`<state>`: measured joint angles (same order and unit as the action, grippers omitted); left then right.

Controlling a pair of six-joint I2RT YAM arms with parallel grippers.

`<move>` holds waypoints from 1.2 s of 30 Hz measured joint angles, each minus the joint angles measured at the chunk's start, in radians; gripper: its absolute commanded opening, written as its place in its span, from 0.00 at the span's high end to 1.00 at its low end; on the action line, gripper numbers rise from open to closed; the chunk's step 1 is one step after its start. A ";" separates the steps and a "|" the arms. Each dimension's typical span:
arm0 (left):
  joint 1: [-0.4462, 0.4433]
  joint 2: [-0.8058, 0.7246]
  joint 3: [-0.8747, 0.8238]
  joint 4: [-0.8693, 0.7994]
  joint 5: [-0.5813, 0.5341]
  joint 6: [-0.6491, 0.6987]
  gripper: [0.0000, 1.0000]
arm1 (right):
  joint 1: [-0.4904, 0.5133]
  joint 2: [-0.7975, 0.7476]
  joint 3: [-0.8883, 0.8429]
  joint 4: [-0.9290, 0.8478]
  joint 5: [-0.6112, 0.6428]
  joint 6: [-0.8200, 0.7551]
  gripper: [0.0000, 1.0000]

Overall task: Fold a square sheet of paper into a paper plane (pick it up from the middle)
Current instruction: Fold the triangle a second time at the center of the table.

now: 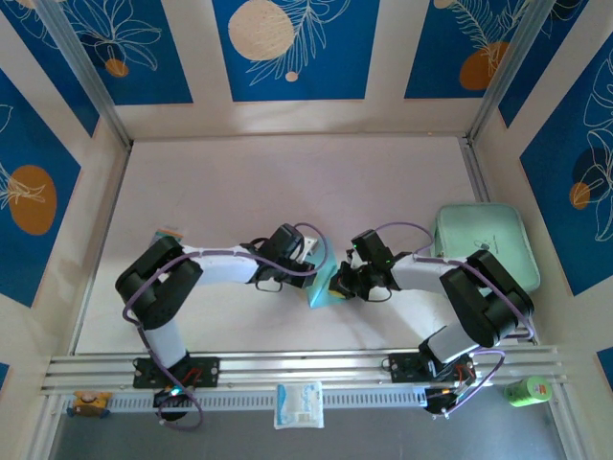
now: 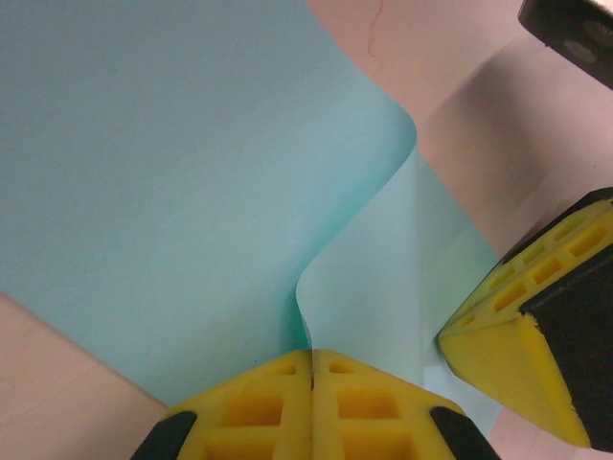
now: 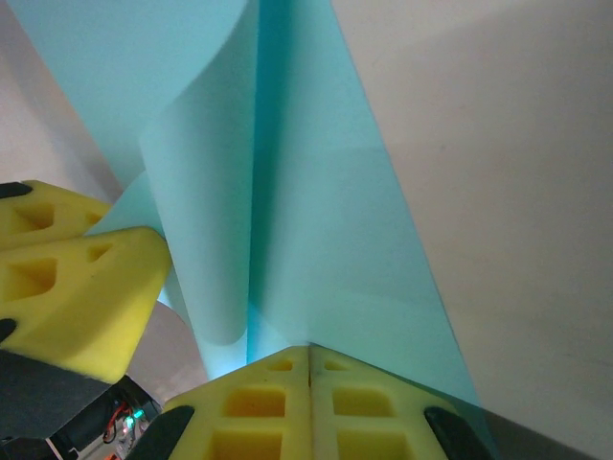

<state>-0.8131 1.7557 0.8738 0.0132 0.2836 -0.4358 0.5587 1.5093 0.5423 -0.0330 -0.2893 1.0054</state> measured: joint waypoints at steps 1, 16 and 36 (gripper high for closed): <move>0.000 0.000 0.002 0.000 0.000 0.000 0.97 | 0.000 0.000 0.000 0.000 -0.001 -0.002 1.00; 0.006 0.019 0.005 0.001 0.004 0.000 0.97 | -0.003 0.000 0.000 0.000 -0.003 -0.006 1.00; 0.011 0.019 0.005 0.009 0.023 0.000 0.96 | -0.008 0.000 0.000 -0.001 -0.003 -0.008 1.00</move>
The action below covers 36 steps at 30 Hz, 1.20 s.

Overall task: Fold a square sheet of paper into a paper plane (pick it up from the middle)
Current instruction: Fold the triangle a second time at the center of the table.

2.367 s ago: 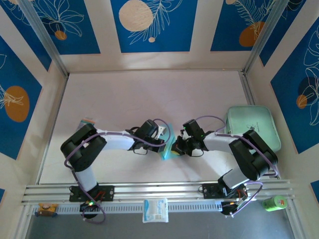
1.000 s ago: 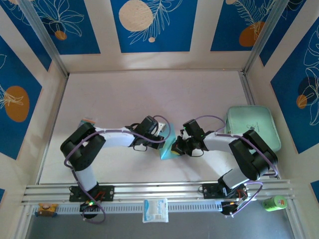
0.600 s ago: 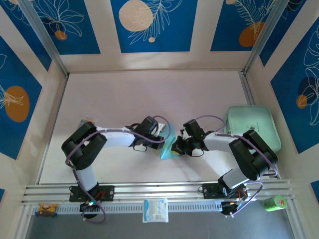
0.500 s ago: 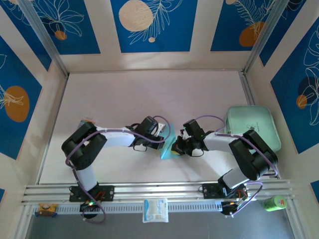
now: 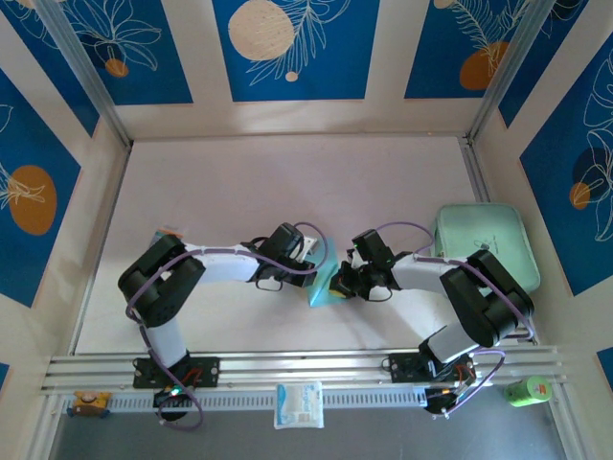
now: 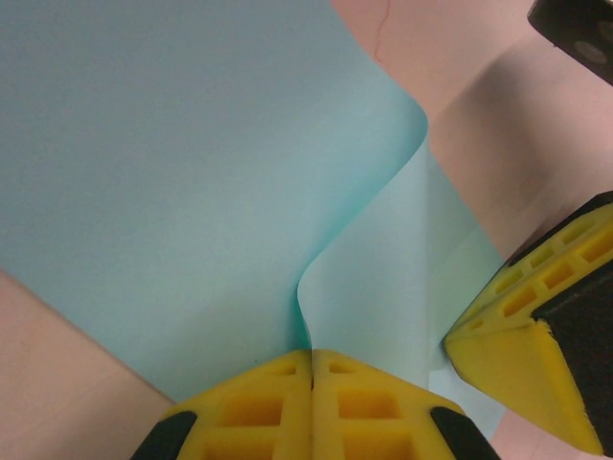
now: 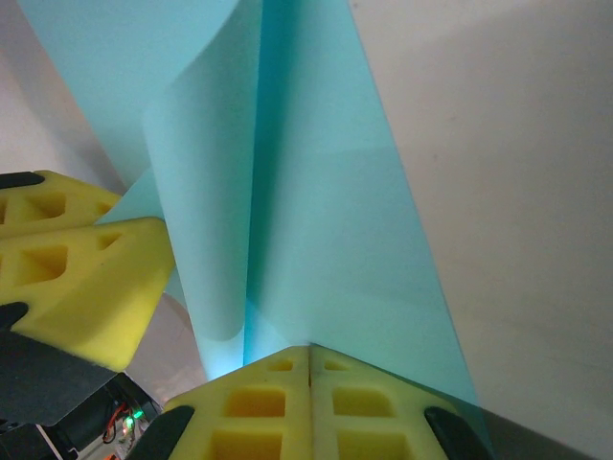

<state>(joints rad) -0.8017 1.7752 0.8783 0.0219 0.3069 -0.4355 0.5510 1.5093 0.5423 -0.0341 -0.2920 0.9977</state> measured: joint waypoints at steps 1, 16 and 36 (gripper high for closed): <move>0.000 0.000 0.000 0.000 0.000 0.000 0.97 | 0.000 0.000 0.000 0.000 0.000 0.000 1.00; 0.006 0.000 0.000 0.011 0.013 0.000 0.96 | -0.003 0.000 0.000 0.000 0.000 -0.003 1.00; 0.015 0.018 0.000 0.023 0.027 0.019 0.96 | -0.004 0.000 0.000 0.000 0.000 -0.003 1.00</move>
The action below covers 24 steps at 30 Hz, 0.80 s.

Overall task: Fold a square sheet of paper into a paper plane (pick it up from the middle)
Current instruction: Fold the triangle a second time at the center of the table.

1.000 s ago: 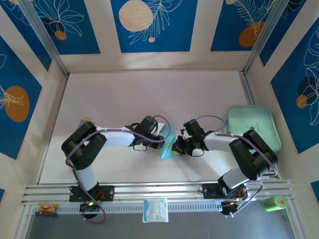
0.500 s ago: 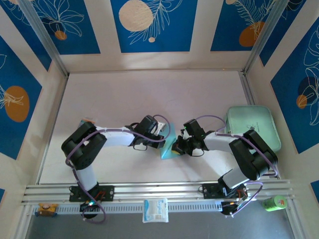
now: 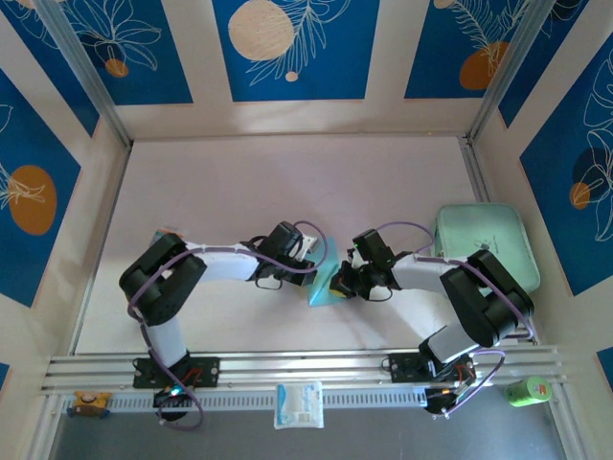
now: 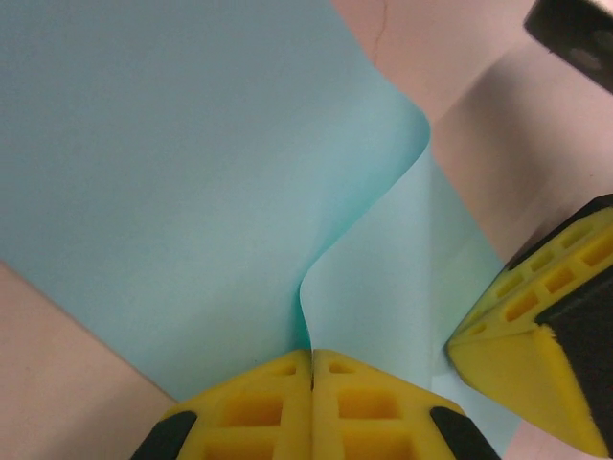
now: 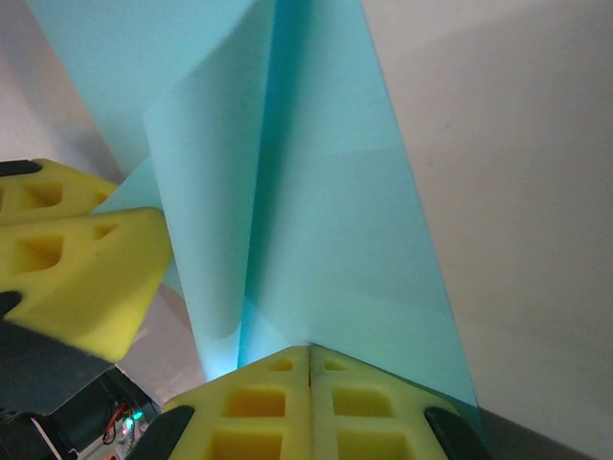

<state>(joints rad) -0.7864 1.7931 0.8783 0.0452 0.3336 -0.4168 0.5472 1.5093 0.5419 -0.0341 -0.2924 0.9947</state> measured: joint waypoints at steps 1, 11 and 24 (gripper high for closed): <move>0.001 0.003 0.002 0.002 0.003 0.000 0.97 | 0.000 0.000 0.000 0.000 0.000 0.000 1.00; 0.004 0.009 0.008 0.008 0.007 0.000 0.98 | -0.001 0.000 0.000 0.000 0.000 0.000 0.98; 0.004 0.014 0.007 0.019 0.014 0.000 0.98 | -0.013 -0.071 0.003 0.072 -0.016 0.014 1.00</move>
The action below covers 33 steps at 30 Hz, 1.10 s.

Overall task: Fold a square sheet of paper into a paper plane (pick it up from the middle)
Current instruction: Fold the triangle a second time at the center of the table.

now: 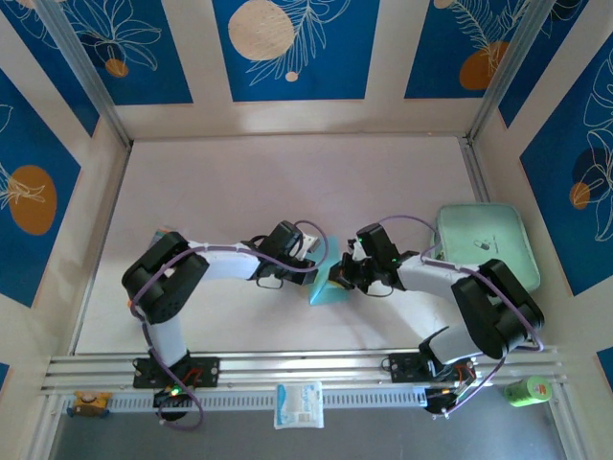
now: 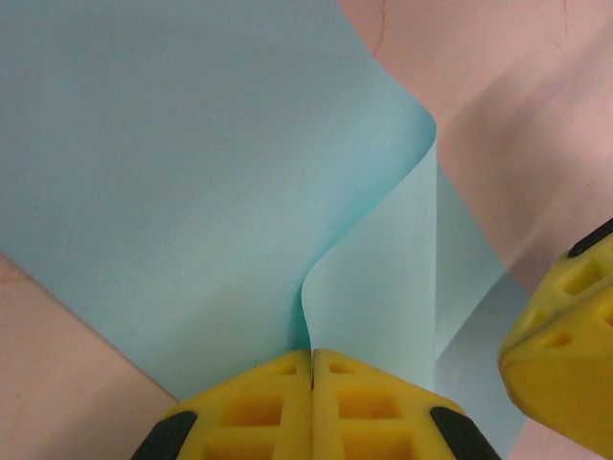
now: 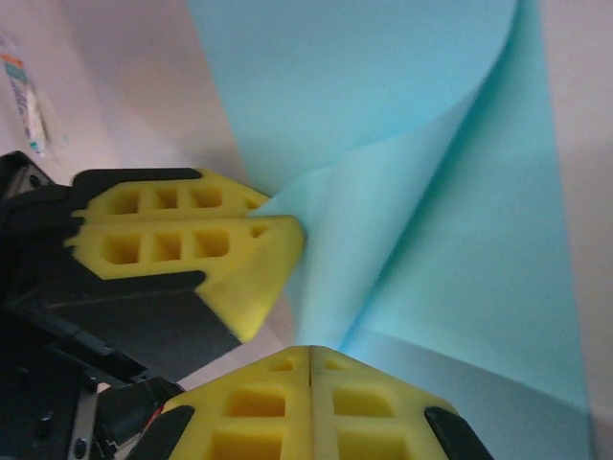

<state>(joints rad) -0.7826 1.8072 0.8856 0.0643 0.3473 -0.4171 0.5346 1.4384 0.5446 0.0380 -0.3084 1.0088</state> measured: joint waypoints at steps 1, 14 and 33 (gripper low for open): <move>0.000 0.001 0.000 0.002 0.001 0.000 0.98 | 0.002 0.011 0.005 0.011 -0.005 0.006 1.00; 0.000 0.002 0.000 0.003 0.005 0.000 0.98 | 0.008 0.128 0.039 0.095 -0.017 0.032 1.00; 0.001 0.014 0.013 0.002 0.021 0.000 0.98 | -0.017 0.137 -0.025 0.151 -0.014 0.050 0.99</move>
<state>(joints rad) -0.7818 1.8217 0.8986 0.0662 0.3679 -0.4171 0.5175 1.5749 0.5194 0.1894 -0.3229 1.0592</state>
